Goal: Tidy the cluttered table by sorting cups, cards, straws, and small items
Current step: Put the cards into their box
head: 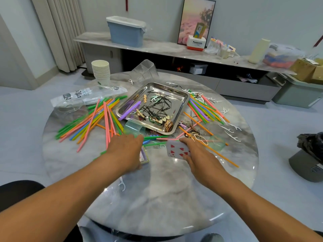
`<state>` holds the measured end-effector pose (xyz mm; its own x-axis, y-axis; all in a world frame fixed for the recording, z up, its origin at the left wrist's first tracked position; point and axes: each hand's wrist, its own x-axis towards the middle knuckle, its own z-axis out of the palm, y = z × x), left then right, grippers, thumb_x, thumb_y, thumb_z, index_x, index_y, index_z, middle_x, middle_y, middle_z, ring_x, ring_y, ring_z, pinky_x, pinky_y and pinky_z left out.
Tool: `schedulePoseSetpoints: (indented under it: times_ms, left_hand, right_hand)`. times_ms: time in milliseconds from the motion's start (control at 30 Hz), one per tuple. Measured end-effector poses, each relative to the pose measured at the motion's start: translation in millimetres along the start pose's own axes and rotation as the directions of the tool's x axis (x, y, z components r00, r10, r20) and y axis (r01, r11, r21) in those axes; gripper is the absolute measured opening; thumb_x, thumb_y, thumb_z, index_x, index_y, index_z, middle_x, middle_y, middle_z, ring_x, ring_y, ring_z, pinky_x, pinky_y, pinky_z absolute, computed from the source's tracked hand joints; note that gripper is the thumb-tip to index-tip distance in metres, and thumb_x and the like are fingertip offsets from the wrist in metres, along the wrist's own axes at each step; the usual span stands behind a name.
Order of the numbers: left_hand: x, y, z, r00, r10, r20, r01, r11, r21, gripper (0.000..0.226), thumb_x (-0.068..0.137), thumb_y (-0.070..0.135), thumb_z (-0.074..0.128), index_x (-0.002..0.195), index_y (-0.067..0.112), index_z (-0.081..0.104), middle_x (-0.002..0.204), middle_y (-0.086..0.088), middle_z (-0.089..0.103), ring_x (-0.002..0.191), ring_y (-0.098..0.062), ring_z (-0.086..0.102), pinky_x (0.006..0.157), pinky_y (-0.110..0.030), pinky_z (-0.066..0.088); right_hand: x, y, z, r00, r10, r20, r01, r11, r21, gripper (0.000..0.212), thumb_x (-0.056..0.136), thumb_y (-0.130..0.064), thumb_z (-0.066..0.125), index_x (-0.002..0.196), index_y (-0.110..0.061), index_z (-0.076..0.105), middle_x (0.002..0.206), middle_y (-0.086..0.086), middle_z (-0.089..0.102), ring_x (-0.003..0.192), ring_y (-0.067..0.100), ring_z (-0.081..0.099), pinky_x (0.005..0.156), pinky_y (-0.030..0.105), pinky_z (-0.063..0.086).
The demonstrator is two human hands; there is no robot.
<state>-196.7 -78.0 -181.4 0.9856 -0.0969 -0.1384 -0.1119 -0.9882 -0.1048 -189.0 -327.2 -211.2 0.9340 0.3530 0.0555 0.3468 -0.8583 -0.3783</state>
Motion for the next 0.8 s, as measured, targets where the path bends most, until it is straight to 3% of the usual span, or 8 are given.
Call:
schedulePoseSetpoints:
  times_ms: [133, 267, 367, 433, 500, 600, 700, 800]
  left_hand:
    - [4, 6, 14, 0.999, 0.027, 0.035, -0.028, 0.999, 0.042, 0.077, 0.079, 0.044, 0.075, 0.142, 0.024, 0.036, 0.122, -0.005, 0.06, 0.116, -0.028, 0.057, 0.084, -0.036, 0.039]
    - [9, 9, 18, 0.998, 0.058, 0.018, -0.058, 0.998, -0.003, 0.074, 0.081, 0.051, 0.071, 0.141, 0.025, 0.038, 0.12, -0.007, 0.059, 0.113, -0.03, 0.057, 0.087, -0.037, 0.043]
    - [11, 12, 8, 0.996, 0.037, -0.083, -0.05, 0.984, -0.169, 0.073, 0.082, 0.064, 0.062, 0.143, 0.034, 0.036, 0.124, -0.007, 0.057, 0.114, -0.031, 0.057, 0.089, -0.038, 0.045]
    - [15, 6, -7, 0.995, -0.035, -0.096, -0.007, 0.915, -0.403, 0.073, 0.078, 0.065, 0.064, 0.142, 0.043, 0.036, 0.13, -0.005, 0.055, 0.113, -0.027, 0.059, 0.088, -0.037, 0.05]
    - [21, -4, -21, 0.996, -0.086, -0.002, 0.06, 0.719, -0.692, 0.063, 0.079, 0.061, 0.062, 0.137, 0.043, 0.044, 0.126, -0.004, 0.058, 0.106, -0.024, 0.063, 0.09, -0.039, 0.052]
    - [27, -20, -31, 0.971, -0.073, 0.229, 0.237, 0.124, -0.964, 0.031, 0.091, 0.046, 0.051, 0.104, 0.019, 0.061, 0.097, -0.01, 0.062, 0.082, -0.023, 0.061, 0.091, -0.043, 0.052]
    - [31, -27, -34, 0.911, 0.014, 0.411, 0.381, -0.404, -0.831, 0.023, 0.088, 0.038, 0.053, 0.092, 0.015, 0.057, 0.078, -0.011, 0.059, 0.066, -0.026, 0.058, 0.066, -0.037, 0.055]
    - [31, -26, -33, 0.888, 0.041, 0.458, 0.38, -0.625, -0.681, 0.02, 0.09, 0.029, 0.055, 0.104, 0.015, 0.055, 0.081, -0.012, 0.057, 0.075, -0.029, 0.062, 0.05, -0.036, 0.057]
  right_hand:
    - [4, -4, -12, 0.996, -0.061, 0.067, 0.075, 0.972, -0.221, 0.057, 0.099, -0.015, 0.052, 0.143, -0.043, 0.027, 0.131, -0.004, 0.049, 0.113, 0.028, 0.056, 0.08, 0.04, 0.05]
    - [5, -18, -24, 0.978, -0.128, 0.167, 0.2, 0.811, -0.55, 0.062, 0.093, -0.005, 0.049, 0.147, -0.032, 0.032, 0.125, 0.006, 0.051, 0.11, 0.033, 0.055, 0.079, 0.039, 0.034]
    - [6, -29, -20, 0.957, -0.222, 0.188, 0.291, 0.765, -0.575, 0.06, 0.098, -0.009, 0.037, 0.153, -0.031, 0.027, 0.121, 0.01, 0.055, 0.109, 0.035, 0.055, 0.084, 0.043, 0.036]
    - [12, -31, -11, 0.934, -0.307, 0.181, 0.355, 0.752, -0.556, 0.064, 0.096, -0.015, 0.022, 0.158, -0.03, 0.019, 0.111, 0.01, 0.059, 0.101, 0.036, 0.058, 0.076, 0.042, 0.035]
    - [21, -32, -7, 0.935, -0.306, 0.18, 0.354, 0.77, -0.53, 0.071, 0.097, -0.012, 0.033, 0.16, -0.032, 0.009, 0.11, 0.007, 0.061, 0.097, 0.033, 0.059, 0.069, 0.04, 0.033]
    - [27, -31, -9, 0.972, -0.189, 0.138, 0.229, 0.888, -0.4, 0.079, 0.097, -0.012, 0.054, 0.159, -0.035, 0.011, 0.107, 0.003, 0.062, 0.09, 0.029, 0.058, 0.064, 0.037, 0.035]
    - [29, -29, -5, 0.987, -0.002, 0.158, 0.043, 0.966, -0.256, 0.058, 0.095, -0.024, 0.062, 0.145, -0.033, 0.035, 0.108, 0.003, 0.064, 0.099, 0.029, 0.06, 0.067, 0.034, 0.041]
    - [37, -31, -3, 0.992, 0.122, 0.046, -0.115, 0.985, -0.127, 0.019, 0.091, -0.036, 0.066, 0.103, -0.03, 0.054, 0.096, -0.005, 0.064, 0.094, 0.023, 0.063, 0.067, 0.032, 0.044]
